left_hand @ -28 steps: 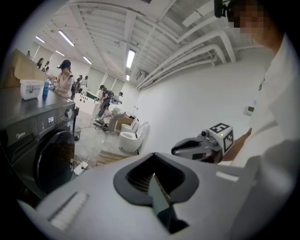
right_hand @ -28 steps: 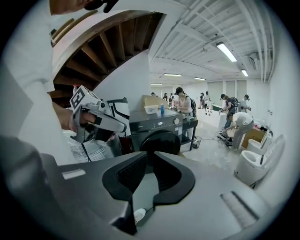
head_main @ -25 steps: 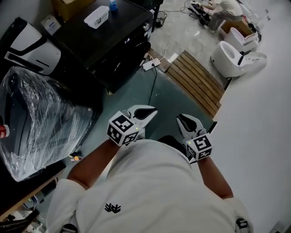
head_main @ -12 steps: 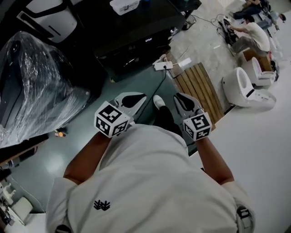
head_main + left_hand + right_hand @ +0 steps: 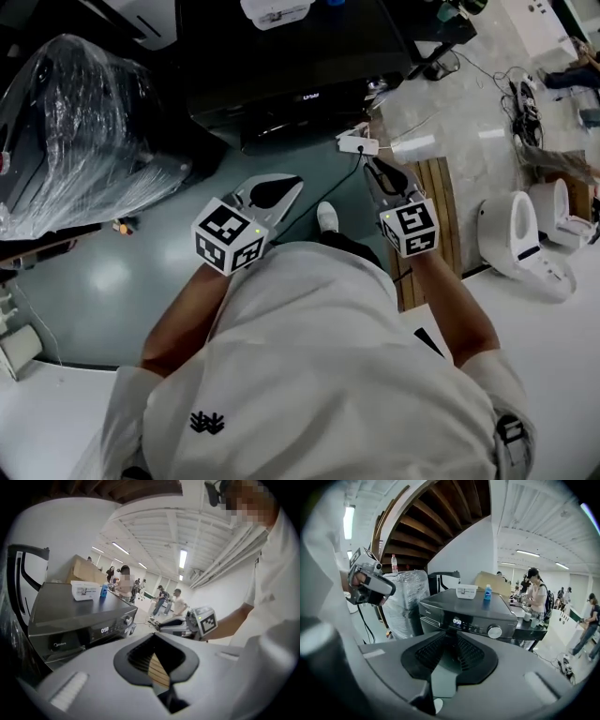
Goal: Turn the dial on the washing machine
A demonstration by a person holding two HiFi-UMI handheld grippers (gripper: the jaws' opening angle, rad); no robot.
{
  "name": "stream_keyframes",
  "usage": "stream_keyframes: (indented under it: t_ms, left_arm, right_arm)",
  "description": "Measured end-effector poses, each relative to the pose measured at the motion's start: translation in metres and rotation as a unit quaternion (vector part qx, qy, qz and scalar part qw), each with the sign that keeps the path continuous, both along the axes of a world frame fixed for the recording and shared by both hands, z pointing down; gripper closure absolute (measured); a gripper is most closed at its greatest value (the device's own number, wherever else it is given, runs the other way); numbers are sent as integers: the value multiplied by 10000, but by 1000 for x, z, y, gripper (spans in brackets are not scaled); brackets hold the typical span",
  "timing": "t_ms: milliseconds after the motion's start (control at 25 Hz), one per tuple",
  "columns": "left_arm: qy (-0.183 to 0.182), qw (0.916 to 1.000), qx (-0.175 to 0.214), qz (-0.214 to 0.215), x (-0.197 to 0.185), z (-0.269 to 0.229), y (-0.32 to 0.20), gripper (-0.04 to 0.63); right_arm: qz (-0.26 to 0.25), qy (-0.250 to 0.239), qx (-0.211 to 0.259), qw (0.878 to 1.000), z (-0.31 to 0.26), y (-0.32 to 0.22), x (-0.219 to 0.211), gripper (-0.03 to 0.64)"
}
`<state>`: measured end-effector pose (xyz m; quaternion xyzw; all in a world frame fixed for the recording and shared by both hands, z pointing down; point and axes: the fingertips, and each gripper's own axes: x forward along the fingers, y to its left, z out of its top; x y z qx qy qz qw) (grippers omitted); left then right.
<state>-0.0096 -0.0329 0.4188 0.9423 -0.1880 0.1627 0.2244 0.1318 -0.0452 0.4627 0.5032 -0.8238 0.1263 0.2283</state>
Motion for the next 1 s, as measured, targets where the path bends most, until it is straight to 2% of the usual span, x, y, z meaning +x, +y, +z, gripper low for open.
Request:
stream_keyframes:
  t_ms: [200, 360, 680, 880, 1000]
  left_arm:
    - [-99, 9989, 52, -461, 38, -3, -11, 540]
    - [-65, 9954, 81, -957, 51, -11, -12, 540]
    - [-206, 9933, 55, -1139, 50, -17, -15, 540]
    - [-107, 9884, 28, -1513, 49, -18, -11, 540]
    - [-130, 9877, -13, -1559, 50, -15, -5, 540]
  right_arm:
    - [-79, 10, 17, 10000, 22, -43, 50, 554]
    - [-120, 15, -2, 9999, 45, -79, 73, 539]
    - [20, 385, -49, 9992, 78, -130, 98, 491]
    - [188, 520, -148, 9984, 101, -155, 109, 438]
    - [249, 634, -211, 9975, 112, -168, 115, 412]
